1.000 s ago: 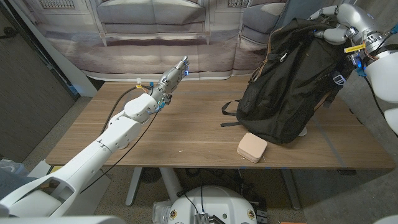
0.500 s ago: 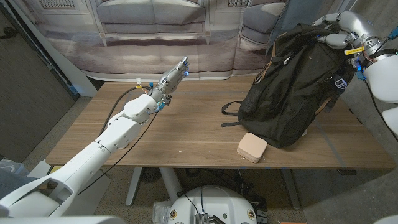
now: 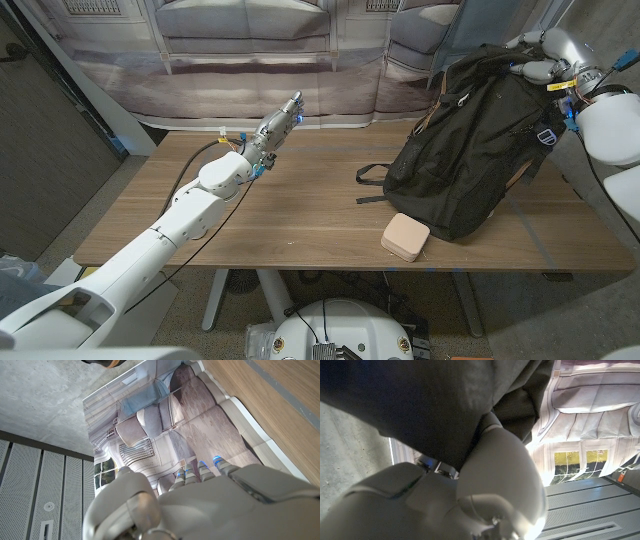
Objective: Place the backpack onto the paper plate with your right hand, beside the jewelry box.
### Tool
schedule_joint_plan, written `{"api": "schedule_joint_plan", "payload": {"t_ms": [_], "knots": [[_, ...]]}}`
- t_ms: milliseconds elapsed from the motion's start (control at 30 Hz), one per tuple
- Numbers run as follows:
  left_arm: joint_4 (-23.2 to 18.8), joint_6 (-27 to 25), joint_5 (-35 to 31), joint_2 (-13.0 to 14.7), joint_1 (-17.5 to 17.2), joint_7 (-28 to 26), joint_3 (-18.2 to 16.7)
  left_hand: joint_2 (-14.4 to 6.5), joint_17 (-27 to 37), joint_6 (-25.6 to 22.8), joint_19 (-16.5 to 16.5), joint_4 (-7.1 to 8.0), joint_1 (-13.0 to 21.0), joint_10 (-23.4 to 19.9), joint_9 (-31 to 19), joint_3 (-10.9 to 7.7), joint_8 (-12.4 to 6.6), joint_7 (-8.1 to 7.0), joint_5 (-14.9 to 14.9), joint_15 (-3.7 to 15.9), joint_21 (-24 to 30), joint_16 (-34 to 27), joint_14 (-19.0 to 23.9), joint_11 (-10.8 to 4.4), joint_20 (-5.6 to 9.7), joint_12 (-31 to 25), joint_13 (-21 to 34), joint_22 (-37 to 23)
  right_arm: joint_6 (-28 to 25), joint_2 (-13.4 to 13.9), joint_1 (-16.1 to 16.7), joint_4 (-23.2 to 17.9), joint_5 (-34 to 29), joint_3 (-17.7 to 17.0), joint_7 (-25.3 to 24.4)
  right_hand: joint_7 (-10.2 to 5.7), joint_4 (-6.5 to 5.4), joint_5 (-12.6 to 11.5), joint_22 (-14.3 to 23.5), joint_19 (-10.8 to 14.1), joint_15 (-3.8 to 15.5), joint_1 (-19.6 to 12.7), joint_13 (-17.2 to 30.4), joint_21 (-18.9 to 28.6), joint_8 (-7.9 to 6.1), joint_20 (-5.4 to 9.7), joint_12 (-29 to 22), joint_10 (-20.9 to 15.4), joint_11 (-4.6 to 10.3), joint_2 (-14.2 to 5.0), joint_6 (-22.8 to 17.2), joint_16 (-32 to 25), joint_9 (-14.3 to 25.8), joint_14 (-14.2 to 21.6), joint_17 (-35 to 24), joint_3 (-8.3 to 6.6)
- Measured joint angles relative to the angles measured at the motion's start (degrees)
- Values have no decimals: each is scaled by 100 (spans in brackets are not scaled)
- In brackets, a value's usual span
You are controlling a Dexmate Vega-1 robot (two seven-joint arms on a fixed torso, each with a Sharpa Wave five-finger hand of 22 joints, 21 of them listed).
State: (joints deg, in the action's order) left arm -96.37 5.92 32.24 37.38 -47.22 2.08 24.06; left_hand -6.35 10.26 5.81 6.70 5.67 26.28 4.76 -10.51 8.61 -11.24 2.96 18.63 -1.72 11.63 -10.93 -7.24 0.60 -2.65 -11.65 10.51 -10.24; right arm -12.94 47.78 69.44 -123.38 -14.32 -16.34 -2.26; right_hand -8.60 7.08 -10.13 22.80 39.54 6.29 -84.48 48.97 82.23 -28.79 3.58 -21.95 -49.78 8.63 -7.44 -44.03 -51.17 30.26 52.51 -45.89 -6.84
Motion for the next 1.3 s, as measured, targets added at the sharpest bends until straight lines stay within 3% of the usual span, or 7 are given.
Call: {"api": "schedule_joint_plan", "payload": {"t_ms": [367,467,633,1300], "knots": [[-160,-48,-3,86,-109,-86,-62,0,0,0,0,0,0,0,0,0,0,0,0,0,0,0,0,0,0,0,0,0,-154,176,-271,362,205,372,-414,0,11,-27,-49,0,22,0,-4,10,19,1,0,-48,-14,0,0,84,3,17,-26,-23],[-207,-59,-3,108,-143,-114,-79,0,0,0,0,0,0,0,0,0,0,0,0,0,0,0,0,0,0,0,0,0,-198,220,-364,465,267,502,-543,-21,0,-27,-114,-129,106,0,28,-43,19,20,35,-48,-14,0,-21,252,7,-82,-17,-79],[-257,-61,-4,134,-180,-148,-107,-22,0,0,6,25,22,25,0,24,0,0,0,0,0,0,0,25,180,0,0,0,-257,289,-539,647,349,716,-683,-10,-30,-27,-235,-236,15,32,30,-197,19,-10,46,-46,-13,-32,-51,464,17,-294,27,-156],[-580,-310,44,374,-310,-265,-260,-22,0,22,21,25,22,43,0,24,0,22,0,-22,0,0,-22,42,165,2,0,0,-385,467,-1598,1635,637,2033,-1355,-20,-29,-15,-296,-288,4,60,24,-203,19,-21,68,-47,-59,-60,-60,584,16,-301,-18,-251]]}}
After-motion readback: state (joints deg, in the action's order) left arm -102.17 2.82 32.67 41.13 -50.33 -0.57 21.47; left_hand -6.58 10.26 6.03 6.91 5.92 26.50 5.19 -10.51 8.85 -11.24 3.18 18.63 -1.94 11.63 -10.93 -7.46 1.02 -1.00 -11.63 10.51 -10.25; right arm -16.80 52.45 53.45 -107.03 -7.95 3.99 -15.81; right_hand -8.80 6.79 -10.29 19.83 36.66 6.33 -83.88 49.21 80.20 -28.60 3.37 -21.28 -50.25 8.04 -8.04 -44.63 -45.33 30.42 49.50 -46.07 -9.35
